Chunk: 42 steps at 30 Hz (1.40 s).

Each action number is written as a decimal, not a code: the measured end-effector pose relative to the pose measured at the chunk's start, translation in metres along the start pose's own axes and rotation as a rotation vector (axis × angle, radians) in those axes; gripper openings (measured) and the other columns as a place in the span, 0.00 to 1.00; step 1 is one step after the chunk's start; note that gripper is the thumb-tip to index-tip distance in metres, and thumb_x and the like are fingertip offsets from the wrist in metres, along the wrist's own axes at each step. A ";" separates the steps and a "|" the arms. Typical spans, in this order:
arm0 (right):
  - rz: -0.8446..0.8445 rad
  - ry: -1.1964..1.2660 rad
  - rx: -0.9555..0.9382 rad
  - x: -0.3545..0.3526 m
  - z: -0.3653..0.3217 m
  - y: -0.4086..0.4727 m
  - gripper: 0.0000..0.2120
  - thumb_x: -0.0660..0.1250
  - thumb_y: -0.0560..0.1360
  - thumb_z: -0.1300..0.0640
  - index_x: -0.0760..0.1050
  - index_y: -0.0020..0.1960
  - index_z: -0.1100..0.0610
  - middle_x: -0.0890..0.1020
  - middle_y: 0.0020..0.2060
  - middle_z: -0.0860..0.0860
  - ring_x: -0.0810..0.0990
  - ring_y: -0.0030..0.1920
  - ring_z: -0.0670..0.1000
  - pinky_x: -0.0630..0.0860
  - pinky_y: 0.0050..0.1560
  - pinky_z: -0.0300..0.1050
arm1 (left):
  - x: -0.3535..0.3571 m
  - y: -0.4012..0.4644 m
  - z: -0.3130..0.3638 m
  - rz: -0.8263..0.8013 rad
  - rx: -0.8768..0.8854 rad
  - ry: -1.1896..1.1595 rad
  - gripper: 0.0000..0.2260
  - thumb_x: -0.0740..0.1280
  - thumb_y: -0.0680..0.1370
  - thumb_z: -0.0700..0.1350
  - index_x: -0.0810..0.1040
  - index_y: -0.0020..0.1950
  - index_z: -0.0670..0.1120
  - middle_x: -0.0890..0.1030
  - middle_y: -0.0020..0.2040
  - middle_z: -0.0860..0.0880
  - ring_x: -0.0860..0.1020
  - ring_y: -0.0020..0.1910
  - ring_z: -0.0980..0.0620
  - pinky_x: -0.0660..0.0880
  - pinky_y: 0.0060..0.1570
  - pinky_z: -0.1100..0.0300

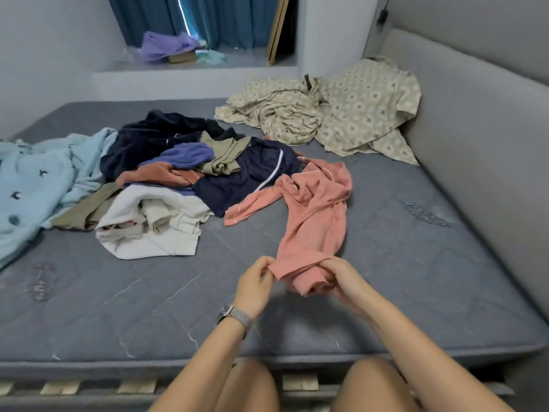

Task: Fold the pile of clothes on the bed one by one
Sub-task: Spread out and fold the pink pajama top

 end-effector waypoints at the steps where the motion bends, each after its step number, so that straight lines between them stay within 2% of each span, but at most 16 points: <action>1: 0.003 -0.112 -0.031 -0.006 -0.005 -0.006 0.13 0.58 0.79 0.63 0.81 0.47 0.54 0.80 0.35 0.49 0.77 0.39 0.47 0.77 0.43 0.46 | -0.005 -0.002 0.008 0.003 0.009 -0.003 0.12 0.61 0.79 0.36 0.74 0.41 0.53 0.78 0.37 0.57 0.75 0.40 0.59 0.70 0.45 0.61; 5: 0.035 -0.542 -0.178 -0.015 -0.025 -0.024 0.10 0.63 0.71 0.45 0.78 0.34 0.47 0.77 0.29 0.41 0.76 0.38 0.48 0.77 0.53 0.53 | -0.020 -0.005 0.043 0.067 -0.027 -0.188 0.08 0.56 0.82 0.40 0.69 0.44 0.50 0.75 0.41 0.53 0.72 0.41 0.56 0.69 0.44 0.58; 9: 0.190 -0.743 -0.373 -0.015 -0.044 -0.037 0.07 0.66 0.74 0.59 0.76 0.39 0.50 0.78 0.32 0.43 0.76 0.36 0.44 0.71 0.41 0.33 | -0.023 -0.013 0.082 -0.069 -0.160 -0.751 0.05 0.55 0.83 0.42 0.67 0.49 0.49 0.80 0.54 0.48 0.79 0.56 0.50 0.76 0.55 0.44; 12: 0.224 -0.869 -0.361 -0.016 -0.035 -0.043 0.10 0.67 0.71 0.61 0.72 0.36 0.47 0.78 0.34 0.46 0.76 0.40 0.49 0.69 0.44 0.42 | -0.024 -0.025 0.111 -0.166 -0.083 -0.900 0.04 0.58 0.82 0.38 0.68 0.51 0.47 0.79 0.51 0.46 0.76 0.53 0.48 0.75 0.57 0.38; 14: 0.209 -0.963 -0.263 -0.017 -0.021 -0.040 0.08 0.64 0.70 0.52 0.69 0.34 0.44 0.78 0.36 0.48 0.77 0.43 0.52 0.70 0.47 0.44 | -0.025 -0.029 0.118 -0.188 -0.030 -0.903 0.06 0.60 0.80 0.37 0.68 0.53 0.47 0.77 0.49 0.43 0.74 0.50 0.47 0.75 0.56 0.38; 16: 0.187 -0.920 -0.215 -0.013 -0.010 -0.043 0.06 0.57 0.69 0.49 0.68 0.34 0.46 0.76 0.36 0.49 0.75 0.42 0.53 0.71 0.48 0.46 | -0.027 -0.035 0.125 -0.196 0.020 -0.882 0.07 0.63 0.79 0.35 0.69 0.53 0.46 0.74 0.49 0.41 0.72 0.49 0.45 0.76 0.52 0.42; 18: 0.155 -0.700 -0.222 -0.005 -0.003 -0.051 0.08 0.58 0.77 0.56 0.69 0.38 0.51 0.74 0.34 0.49 0.72 0.38 0.50 0.70 0.43 0.44 | -0.032 -0.042 0.127 -0.186 0.055 -0.912 0.09 0.65 0.77 0.35 0.69 0.53 0.46 0.74 0.49 0.40 0.72 0.49 0.44 0.77 0.48 0.44; 22: 0.164 -0.300 -0.315 0.015 -0.004 -0.072 0.07 0.57 0.82 0.61 0.72 0.47 0.60 0.75 0.35 0.47 0.71 0.38 0.44 0.68 0.39 0.35 | -0.052 -0.059 0.133 -0.166 0.161 -1.082 0.09 0.71 0.72 0.40 0.71 0.43 0.48 0.76 0.41 0.44 0.71 0.38 0.48 0.74 0.51 0.38; 25: 0.137 -0.243 -0.468 0.038 -0.015 -0.089 0.07 0.58 0.81 0.63 0.73 0.46 0.60 0.76 0.36 0.50 0.72 0.37 0.41 0.69 0.41 0.34 | -0.075 -0.066 0.129 -0.013 0.203 -1.110 0.06 0.61 0.78 0.39 0.65 0.44 0.45 0.75 0.36 0.48 0.75 0.36 0.49 0.76 0.49 0.38; 28: 0.061 -0.538 -0.526 0.052 -0.020 -0.106 0.08 0.61 0.80 0.50 0.71 0.47 0.53 0.77 0.33 0.52 0.71 0.34 0.46 0.70 0.38 0.40 | -0.100 -0.082 0.106 0.127 0.215 -1.070 0.05 0.57 0.79 0.36 0.67 0.45 0.44 0.71 0.40 0.43 0.77 0.39 0.47 0.80 0.44 0.45; 31: -0.009 -1.126 -0.486 0.049 -0.012 -0.114 0.26 0.64 0.66 0.32 0.69 0.53 0.50 0.79 0.39 0.54 0.76 0.43 0.56 0.71 0.43 0.48 | -0.115 -0.104 0.068 0.230 0.110 -1.048 0.11 0.55 0.77 0.33 0.64 0.38 0.46 0.67 0.36 0.45 0.76 0.40 0.46 0.79 0.47 0.46; 33: 0.017 -1.397 -0.506 0.046 -0.003 -0.112 0.24 0.70 0.65 0.40 0.69 0.56 0.48 0.81 0.46 0.53 0.78 0.50 0.60 0.73 0.44 0.49 | -0.117 -0.116 0.043 0.289 0.013 -1.091 0.14 0.53 0.77 0.31 0.63 0.35 0.47 0.68 0.32 0.47 0.76 0.40 0.44 0.80 0.45 0.47; 35: 0.174 -1.491 -0.542 0.036 0.007 -0.108 0.23 0.75 0.61 0.54 0.69 0.53 0.47 0.82 0.42 0.50 0.81 0.44 0.58 0.75 0.37 0.49 | -0.118 -0.126 0.025 0.323 -0.025 -1.120 0.15 0.54 0.76 0.30 0.63 0.34 0.47 0.69 0.30 0.48 0.78 0.37 0.46 0.81 0.42 0.50; 37: 0.398 -1.371 -0.531 0.014 0.016 -0.100 0.29 0.74 0.52 0.64 0.66 0.47 0.47 0.78 0.36 0.48 0.79 0.37 0.56 0.72 0.31 0.47 | -0.118 -0.133 0.019 0.309 -0.002 -1.106 0.13 0.58 0.74 0.31 0.63 0.37 0.47 0.70 0.31 0.48 0.80 0.38 0.49 0.81 0.46 0.51; 40: 0.561 -0.989 -0.454 -0.013 0.010 -0.094 0.20 0.63 0.61 0.73 0.68 0.44 0.51 0.75 0.40 0.54 0.73 0.42 0.58 0.64 0.38 0.48 | -0.117 -0.135 0.026 0.240 0.058 -1.027 0.12 0.58 0.77 0.33 0.63 0.39 0.48 0.71 0.33 0.49 0.78 0.42 0.49 0.80 0.49 0.54; 42: 0.529 -0.506 -0.327 -0.020 -0.006 -0.089 0.19 0.54 0.67 0.75 0.67 0.40 0.51 0.73 0.38 0.54 0.70 0.40 0.53 0.65 0.35 0.45 | -0.118 -0.130 0.038 0.169 0.094 -1.025 0.10 0.65 0.74 0.39 0.65 0.39 0.48 0.73 0.35 0.49 0.78 0.45 0.46 0.79 0.50 0.49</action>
Point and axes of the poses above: each hand's wrist, its own y-axis towards the middle knuckle, its own x-axis out of the palm, z = x × y, the point moved 2 cm from there along y, towards the middle knuckle
